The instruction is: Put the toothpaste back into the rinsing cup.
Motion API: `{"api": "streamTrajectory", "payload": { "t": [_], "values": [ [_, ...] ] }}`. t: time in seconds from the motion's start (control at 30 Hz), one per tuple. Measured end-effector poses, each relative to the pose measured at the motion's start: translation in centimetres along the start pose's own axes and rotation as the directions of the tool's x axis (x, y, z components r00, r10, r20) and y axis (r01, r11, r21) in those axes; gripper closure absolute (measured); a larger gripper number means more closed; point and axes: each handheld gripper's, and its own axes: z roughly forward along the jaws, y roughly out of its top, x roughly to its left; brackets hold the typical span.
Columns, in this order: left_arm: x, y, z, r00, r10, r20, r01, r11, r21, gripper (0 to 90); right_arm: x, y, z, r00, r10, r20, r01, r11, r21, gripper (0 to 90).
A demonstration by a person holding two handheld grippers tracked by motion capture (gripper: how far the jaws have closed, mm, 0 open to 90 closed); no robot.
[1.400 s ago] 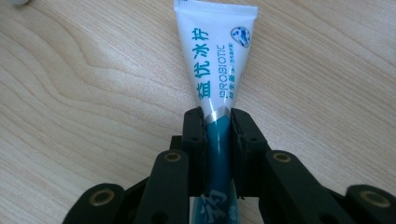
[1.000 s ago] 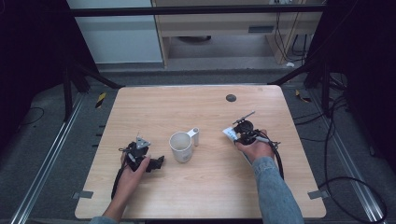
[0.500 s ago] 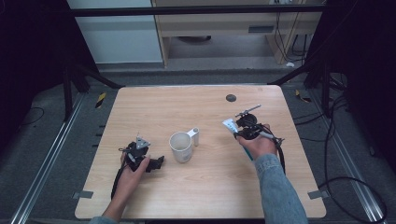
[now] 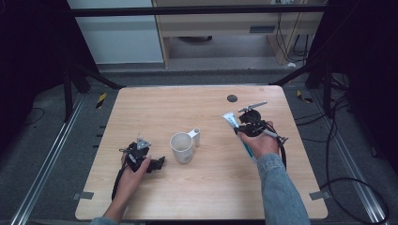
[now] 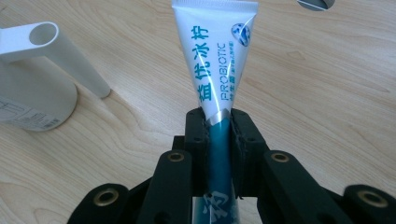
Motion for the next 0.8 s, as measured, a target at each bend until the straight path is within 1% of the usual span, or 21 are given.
{"api": "streamTrajectory", "payload": {
  "t": [0.13, 0.23, 0.37, 0.5, 0.53, 0.57, 0.6, 0.67, 0.7, 0.77, 0.8],
  "values": [
    [0.0, 0.0, 0.0, 1.0, 0.0, 0.0, 0.0, 1.0, 0.0, 0.0, 0.0, 0.0, -0.2, 1.0, 0.006, -0.004, -0.006, 1.0, -0.004, 79.0],
    [0.0, 0.0, 0.0, 1.0, 0.0, 0.0, 0.0, 1.0, 0.0, 0.0, 0.0, 0.1, -0.5, 0.9999, 0.011, -0.008, -0.011, 1.0, -0.026, 79.0],
    [0.0, 0.0, 0.0, 1.0, 0.0, 0.0, 0.0, 1.0, 0.0, 0.0, 0.2, 0.3, -0.7, 0.9999, 0.006, -0.009, -0.007, 0.999, -0.034, 79.0],
    [0.0, 0.0, 0.0, 1.0, 0.0, 0.0, 0.0, 1.0, 0.0, 0.0, 0.8, 0.8, -0.8, 0.9999, -0.005, -0.014, 0.005, 0.999, -0.049, 79.0],
    [0.0, 0.0, 0.0, 1.0, 0.0, 0.0, 0.0, 1.0, 0.0, 0.0, 1.2, 1.1, -0.9, 0.9998, -0.011, -0.019, 0.01, 0.998, -0.059, 79.0],
    [0.0, 0.0, 0.0, 1.0, 0.0, 0.0, 0.0, 1.0, 0.0, 0.0, 1.2, 1.1, -0.9, 0.9998, -0.011, -0.019, 0.01, 0.998, -0.059, 79.0],
    [0.0, 0.0, 0.0, 1.0, 0.0, 0.0, 0.0, 1.0, 0.0, 0.0, 1.7, 1.4, -1.0, 0.9995, -0.02, -0.023, 0.019, 0.997, -0.072, 79.0],
    [0.0, 0.0, 0.0, 1.0, 0.001, 0.0, -0.001, 1.0, 0.0, 0.0, 1.8, 1.5, -1.0, 0.9994, -0.023, -0.025, 0.021, 0.997, -0.075, 79.0],
    [0.0, 0.0, 0.0, 1.0, 0.001, 0.0, -0.001, 1.0, 0.0, 0.0, 2.2, 1.8, -1.0, 0.9994, -0.025, -0.026, 0.022, 0.996, -0.09, 79.0],
    [0.0, 0.0, 0.0, 1.0, 0.002, 0.0, -0.002, 1.0, 0.0, 0.0, 2.3, 1.9, -1.0, 0.9992, -0.032, -0.024, 0.029, 0.995, -0.098, 79.1],
    [0.0, 0.0, 0.0, 1.0, 0.0, 0.0, 0.0, 1.0, 0.0, 0.0, 2.5, 2.1, -1.0, 0.999, -0.032, -0.031, 0.029, 0.993, -0.111, 79.1]
  ]
}}
